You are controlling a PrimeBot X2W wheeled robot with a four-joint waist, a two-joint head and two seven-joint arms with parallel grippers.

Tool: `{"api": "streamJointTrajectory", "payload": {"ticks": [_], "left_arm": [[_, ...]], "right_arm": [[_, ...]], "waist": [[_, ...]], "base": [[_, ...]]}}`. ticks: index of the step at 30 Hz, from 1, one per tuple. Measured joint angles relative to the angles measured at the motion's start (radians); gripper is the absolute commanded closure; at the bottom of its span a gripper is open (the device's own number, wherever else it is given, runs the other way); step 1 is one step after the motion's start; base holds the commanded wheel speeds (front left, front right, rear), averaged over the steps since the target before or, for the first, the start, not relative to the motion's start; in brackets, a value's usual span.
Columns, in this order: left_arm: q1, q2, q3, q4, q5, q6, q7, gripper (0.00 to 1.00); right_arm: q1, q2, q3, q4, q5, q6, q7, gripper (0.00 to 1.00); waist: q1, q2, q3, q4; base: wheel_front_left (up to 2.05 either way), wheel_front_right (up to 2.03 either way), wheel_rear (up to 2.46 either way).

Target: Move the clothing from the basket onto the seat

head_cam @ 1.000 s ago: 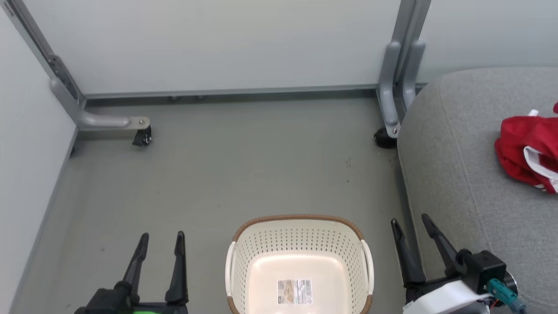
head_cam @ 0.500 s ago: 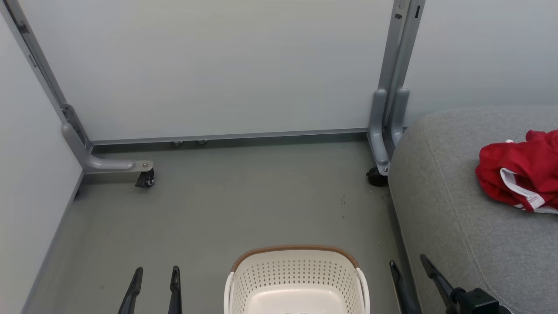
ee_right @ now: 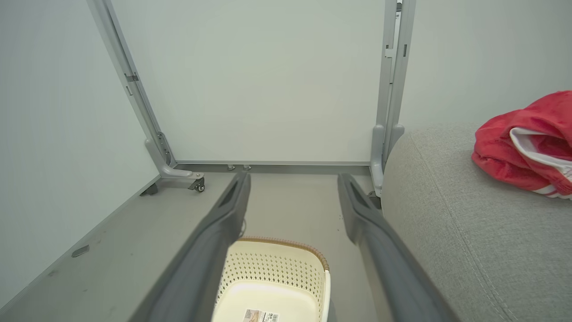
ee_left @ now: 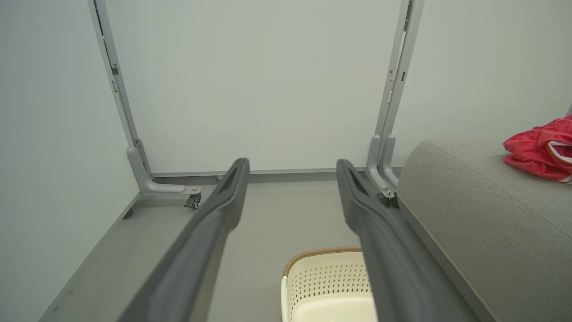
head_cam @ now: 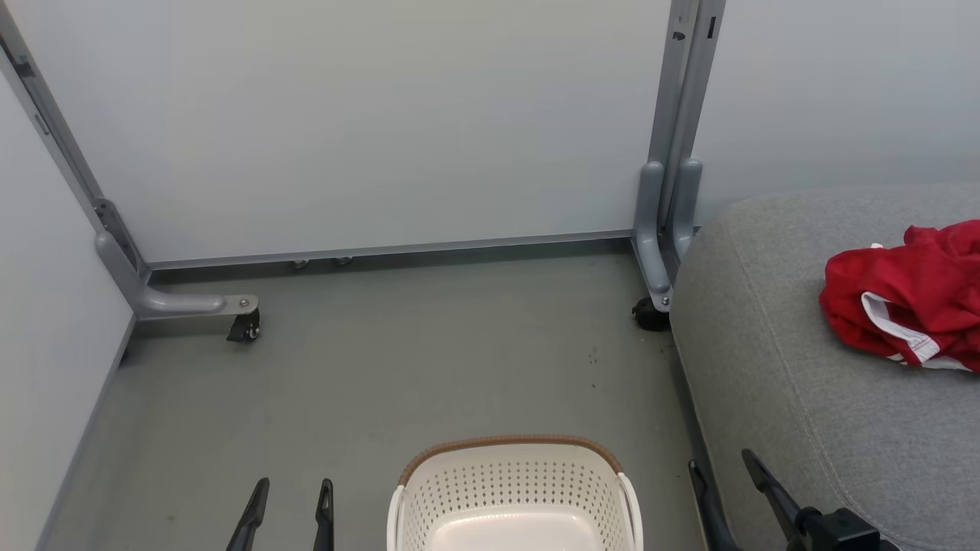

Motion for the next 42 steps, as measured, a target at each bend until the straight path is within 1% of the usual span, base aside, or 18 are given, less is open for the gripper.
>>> {"api": "streamJointTrajectory", "payload": {"ticks": [1,2,6,8,14,25,42], "left_arm": [[0.0,0.0,-0.001,0.002,0.0,0.0,0.0,0.0],[0.0,0.0,-0.001,0.006,0.001,0.0,0.0,1.0],[0.0,-0.001,-0.003,0.044,0.0,0.0,0.0,1.0],[0.0,-0.001,-0.003,0.051,-0.016,0.0,0.003,1.0],[-0.007,0.001,0.002,0.066,-0.142,0.0,0.028,1.0],[-0.068,0.007,0.019,0.1,-0.36,-0.003,0.07,1.0],[-0.144,0.022,0.042,0.137,-0.631,-0.005,0.123,1.0]], "right_arm": [[0.0,0.0,-0.001,0.0,0.0,0.0,0.0,0.0],[0.0,0.0,-0.002,0.002,0.0,0.0,0.0,1.0],[0.01,0.002,0.0,0.036,0.002,0.0,0.002,1.0],[0.012,0.002,-0.001,0.045,0.021,0.0,0.007,1.0],[0.004,0.001,-0.011,0.052,0.143,0.0,0.029,1.0],[-0.047,-0.003,-0.036,0.068,0.353,0.0,0.07,1.0],[-0.114,-0.007,-0.072,0.087,0.622,0.0,0.129,1.0]], "waist": [[0.0,0.0,0.0,0.0],[0.0,0.0,0.0,0.0],[0.0,0.0,0.0,0.0],[0.0,0.0,0.002,0.0],[0.0,0.0,0.009,-0.001],[0.0,0.0,0.023,-0.003],[0.0001,0.0,0.043,-0.006]], "base": [[0.0,0.0,0.0],[0.0,0.0,0.0],[0.0,0.0,0.0],[0.0,0.0,0.0],[0.0,0.0,0.0],[0.0,0.0,0.0],[0.0,0.0,0.0]]}}
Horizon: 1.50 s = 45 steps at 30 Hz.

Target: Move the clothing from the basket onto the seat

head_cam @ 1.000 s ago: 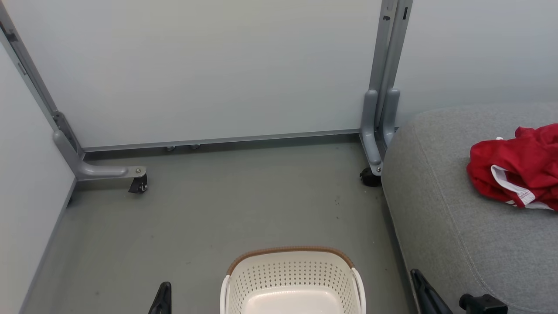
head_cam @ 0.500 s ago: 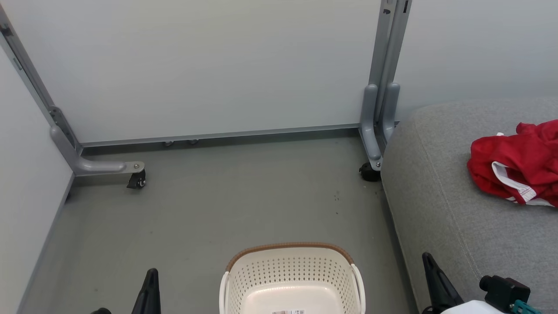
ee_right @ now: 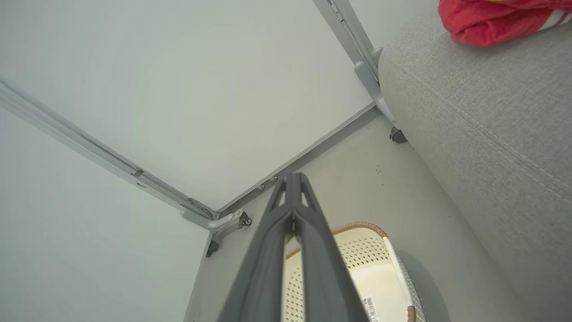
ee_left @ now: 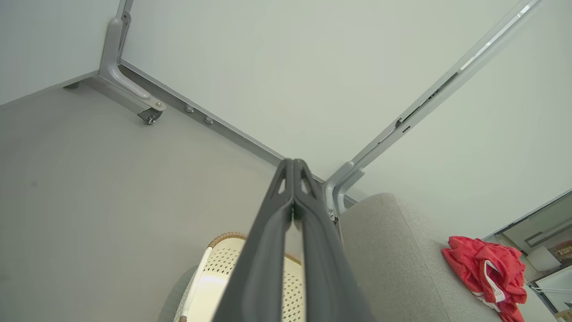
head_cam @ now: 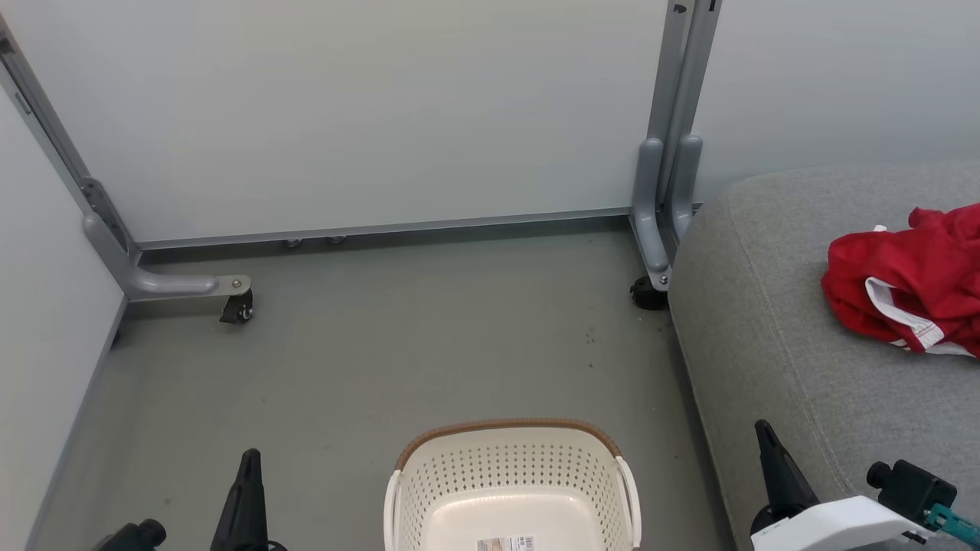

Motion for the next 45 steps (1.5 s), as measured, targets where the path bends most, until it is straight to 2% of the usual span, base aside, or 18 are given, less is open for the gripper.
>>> {"api": "streamJointTrajectory", "payload": {"ticks": [22,45], "left_arm": [[-0.08,0.004,0.036,0.034,-0.29,-0.008,0.069,1.0],[-0.151,0.005,0.072,0.064,-0.522,-0.013,0.13,1.0]], "right_arm": [[-0.067,0.0,-0.045,0.019,0.281,-0.001,0.066,1.0],[-0.126,0.002,-0.089,0.036,0.513,-0.001,0.126,1.0]], "waist": [[0.0,0.0,0.026,-0.004],[0.0,0.0,0.054,-0.007]], "base": [[0.0,0.0,0.0],[0.0,0.0,0.0]]}}
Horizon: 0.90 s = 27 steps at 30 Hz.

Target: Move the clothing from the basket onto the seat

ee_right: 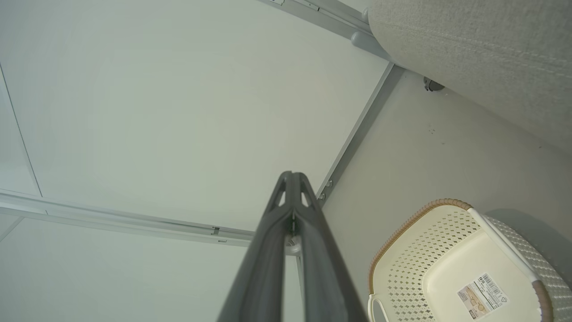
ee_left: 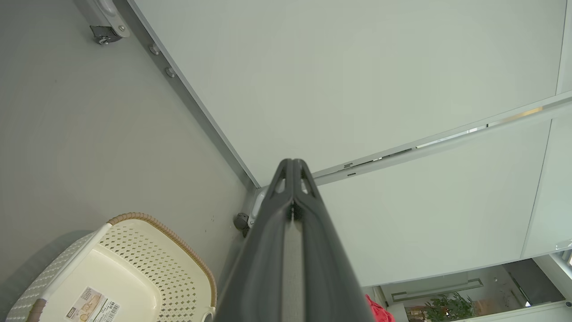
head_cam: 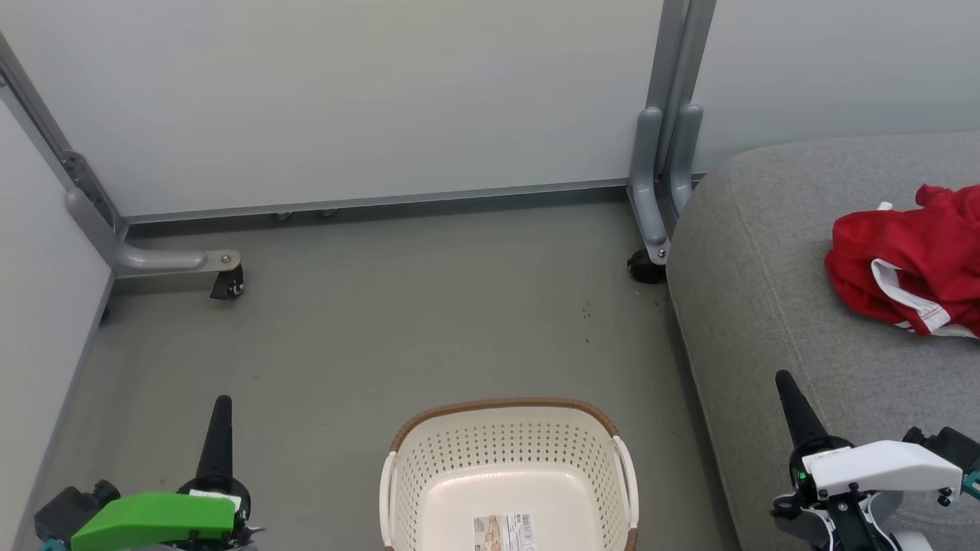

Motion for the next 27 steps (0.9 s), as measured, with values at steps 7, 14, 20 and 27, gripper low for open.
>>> {"api": "streamJointTrajectory", "payload": {"ticks": [7,14,20,27], "left_arm": [[-0.019,0.0,0.011,0.007,-0.061,-0.003,0.015,1.0],[-0.035,0.0,0.019,0.016,-0.12,-0.003,0.032,1.0],[-0.047,0.0,0.028,0.024,-0.168,-0.004,0.045,1.0],[-0.064,-0.001,0.039,0.032,-0.22,-0.004,0.06,1.0]], "right_arm": [[-0.02,0.002,-0.012,0.004,0.061,0.0,0.016,1.0],[-0.036,0.003,-0.024,0.008,0.12,0.0,0.032,1.0],[-0.044,0.004,-0.034,0.012,0.165,0.0,0.046,1.0],[-0.06,0.005,-0.044,0.016,0.218,0.0,0.06,1.0]], "waist": [[0.0,0.0,0.008,-0.001],[0.0,0.0,0.017,-0.002],[0.0,0.0,0.024,-0.003],[0.0,0.0,0.032,-0.004]], "base": [[0.0,0.0,0.0],[0.0,0.0,0.0],[0.0,0.0,0.0],[0.0,0.0,0.0]]}}
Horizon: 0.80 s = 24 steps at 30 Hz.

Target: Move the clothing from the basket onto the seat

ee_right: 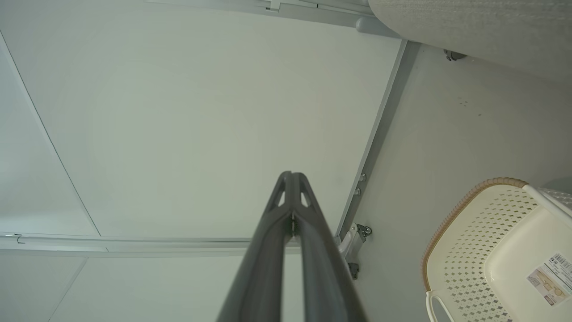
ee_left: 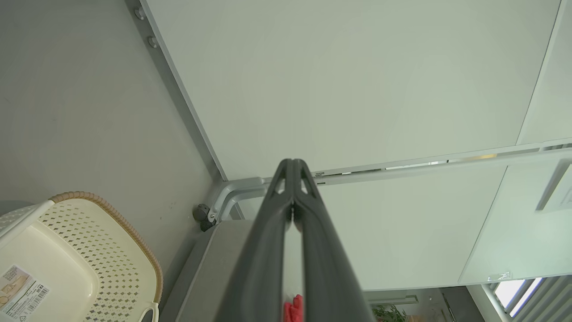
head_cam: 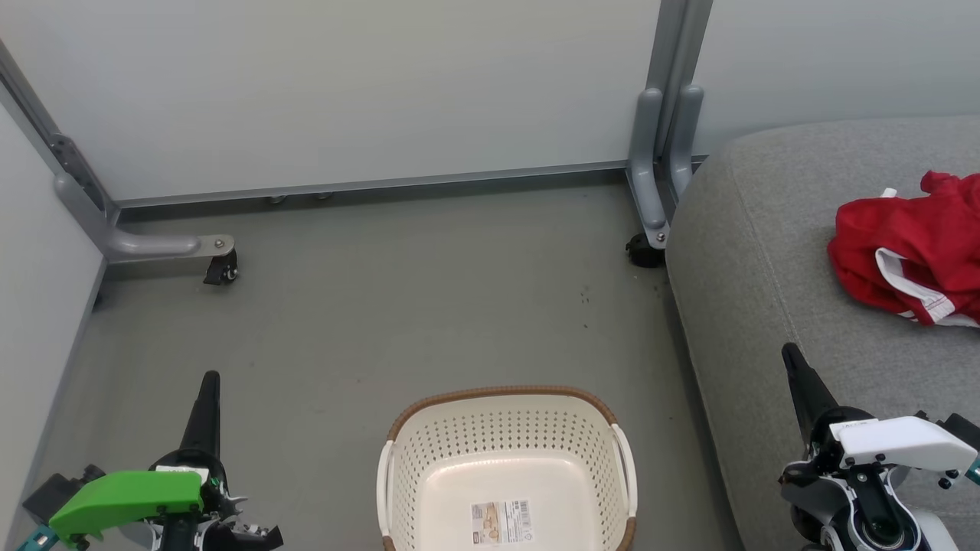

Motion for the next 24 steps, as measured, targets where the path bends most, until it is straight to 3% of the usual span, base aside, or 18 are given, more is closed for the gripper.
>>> {"api": "streamJointTrajectory", "payload": {"ticks": [24], "left_arm": [[-0.043,-0.002,0.025,0.017,-0.13,-0.003,0.038,1.0]], "right_arm": [[-0.037,0.005,-0.03,0.011,0.129,0.0,0.04,1.0]], "waist": [[0.0,0.0,0.023,-0.003]], "base": [[0.0,0.0,0.0]]}}
